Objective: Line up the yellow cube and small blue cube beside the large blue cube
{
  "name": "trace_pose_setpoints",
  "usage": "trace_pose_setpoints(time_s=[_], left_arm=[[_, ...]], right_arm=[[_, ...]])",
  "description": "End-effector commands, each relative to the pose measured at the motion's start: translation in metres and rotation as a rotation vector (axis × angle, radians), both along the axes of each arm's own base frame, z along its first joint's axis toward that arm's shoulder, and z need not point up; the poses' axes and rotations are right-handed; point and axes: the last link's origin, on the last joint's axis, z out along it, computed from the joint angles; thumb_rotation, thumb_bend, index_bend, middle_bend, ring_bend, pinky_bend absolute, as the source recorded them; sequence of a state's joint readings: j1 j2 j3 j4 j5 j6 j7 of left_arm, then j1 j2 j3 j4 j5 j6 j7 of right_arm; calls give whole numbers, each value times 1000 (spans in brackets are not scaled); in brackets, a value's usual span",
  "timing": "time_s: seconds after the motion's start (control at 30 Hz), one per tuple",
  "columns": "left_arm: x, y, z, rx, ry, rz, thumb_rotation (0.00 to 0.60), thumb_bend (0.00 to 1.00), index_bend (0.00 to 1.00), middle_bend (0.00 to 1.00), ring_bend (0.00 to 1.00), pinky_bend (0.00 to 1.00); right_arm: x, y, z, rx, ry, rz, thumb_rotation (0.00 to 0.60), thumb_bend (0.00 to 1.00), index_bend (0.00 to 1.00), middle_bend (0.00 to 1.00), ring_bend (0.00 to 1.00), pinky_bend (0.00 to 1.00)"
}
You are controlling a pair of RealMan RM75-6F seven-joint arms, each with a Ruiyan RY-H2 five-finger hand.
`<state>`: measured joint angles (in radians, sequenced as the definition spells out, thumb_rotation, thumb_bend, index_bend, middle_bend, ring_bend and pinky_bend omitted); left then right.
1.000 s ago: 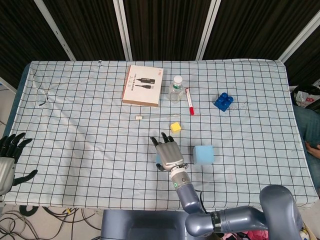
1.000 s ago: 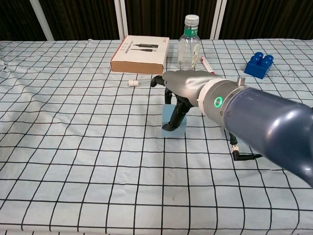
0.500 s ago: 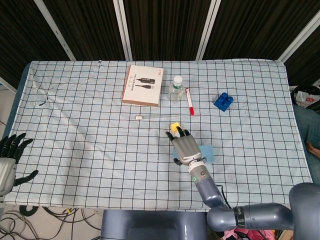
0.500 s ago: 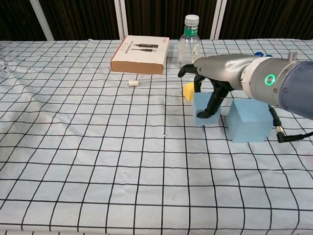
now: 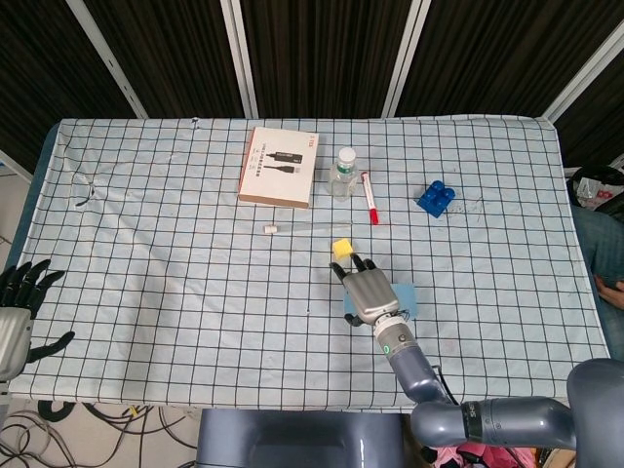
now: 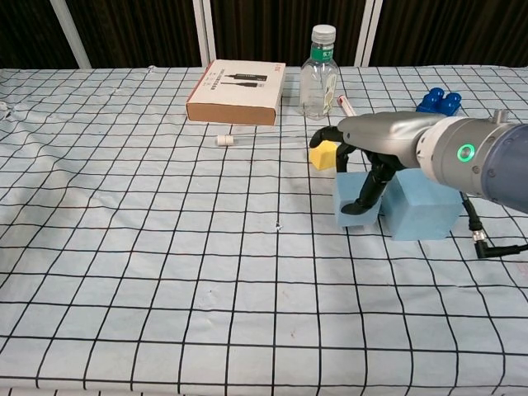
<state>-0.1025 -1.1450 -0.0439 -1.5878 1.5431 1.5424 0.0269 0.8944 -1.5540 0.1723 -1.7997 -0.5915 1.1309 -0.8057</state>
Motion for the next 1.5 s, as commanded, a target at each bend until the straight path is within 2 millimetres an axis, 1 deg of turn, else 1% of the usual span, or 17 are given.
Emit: trace_pose_setpoints(time_s=[0.03,0.2,0.73,1.5], left_arm=[[0,0,0,1,0,0,600,114,178,70,0,0],[1,-1,0,2,2,-5,600,114,178,70,0,0],[1,-1,0,8,5,-2,600,114,178,70,0,0],[0,-1,1,13,9,6,600,114,178,70,0,0]], right_arm=[[-5,0,0,6,9,-5,600,214,114,402,0,126],[-11,-1,0,17,-6,-19,600,214,114,401,0,126],[-20,-6,1,17,-24,-17,600,213,114,394,0,126],[-29,-5,2,18,-24,-23,600,213,114,380,0,126]])
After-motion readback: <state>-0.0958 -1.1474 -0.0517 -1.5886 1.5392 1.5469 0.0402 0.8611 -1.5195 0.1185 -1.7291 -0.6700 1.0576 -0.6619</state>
